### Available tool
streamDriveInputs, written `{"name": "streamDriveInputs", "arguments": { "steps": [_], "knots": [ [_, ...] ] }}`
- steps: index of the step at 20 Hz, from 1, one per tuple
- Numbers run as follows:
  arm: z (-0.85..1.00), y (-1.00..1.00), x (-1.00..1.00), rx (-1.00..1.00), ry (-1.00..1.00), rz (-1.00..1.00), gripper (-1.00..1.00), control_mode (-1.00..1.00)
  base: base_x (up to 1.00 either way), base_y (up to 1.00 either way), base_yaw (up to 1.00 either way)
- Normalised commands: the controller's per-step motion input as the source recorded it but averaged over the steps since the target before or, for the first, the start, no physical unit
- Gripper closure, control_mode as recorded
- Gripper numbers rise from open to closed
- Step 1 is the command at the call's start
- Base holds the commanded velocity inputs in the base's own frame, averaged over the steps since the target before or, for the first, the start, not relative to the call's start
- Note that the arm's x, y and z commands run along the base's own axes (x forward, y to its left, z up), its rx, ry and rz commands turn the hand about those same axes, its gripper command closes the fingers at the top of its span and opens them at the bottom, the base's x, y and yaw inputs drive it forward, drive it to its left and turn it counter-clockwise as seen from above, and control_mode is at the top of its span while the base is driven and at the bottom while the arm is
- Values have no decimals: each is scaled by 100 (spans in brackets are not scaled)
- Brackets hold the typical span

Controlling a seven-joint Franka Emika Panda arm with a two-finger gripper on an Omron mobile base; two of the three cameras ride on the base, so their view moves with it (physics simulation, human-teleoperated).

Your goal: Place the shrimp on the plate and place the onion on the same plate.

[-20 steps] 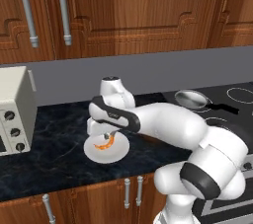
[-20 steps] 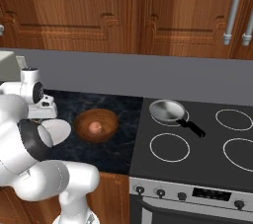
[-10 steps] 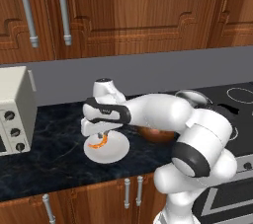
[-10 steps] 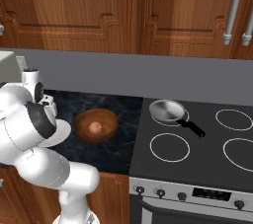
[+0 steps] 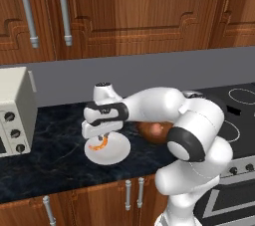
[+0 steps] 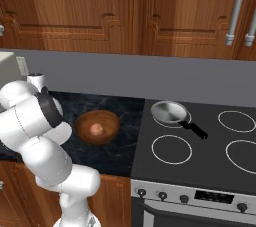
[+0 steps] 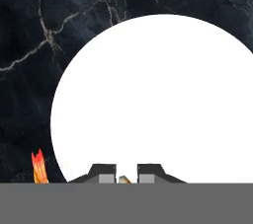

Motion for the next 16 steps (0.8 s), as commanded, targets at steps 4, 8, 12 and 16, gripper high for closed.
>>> {"name": "streamDriveInputs", "arguments": {
  "steps": [4,8,12,16],
  "knots": [
    [-30,0,4,0,-1,0,100,-100,0,0,0],
    [-22,0,0,0,0,0,100,-100,0,0,0],
    [-19,2,0,0,0,0,100,-100,0,0,0],
    [-14,0,0,0,0,0,100,-100,0,0,0]
  ]
}}
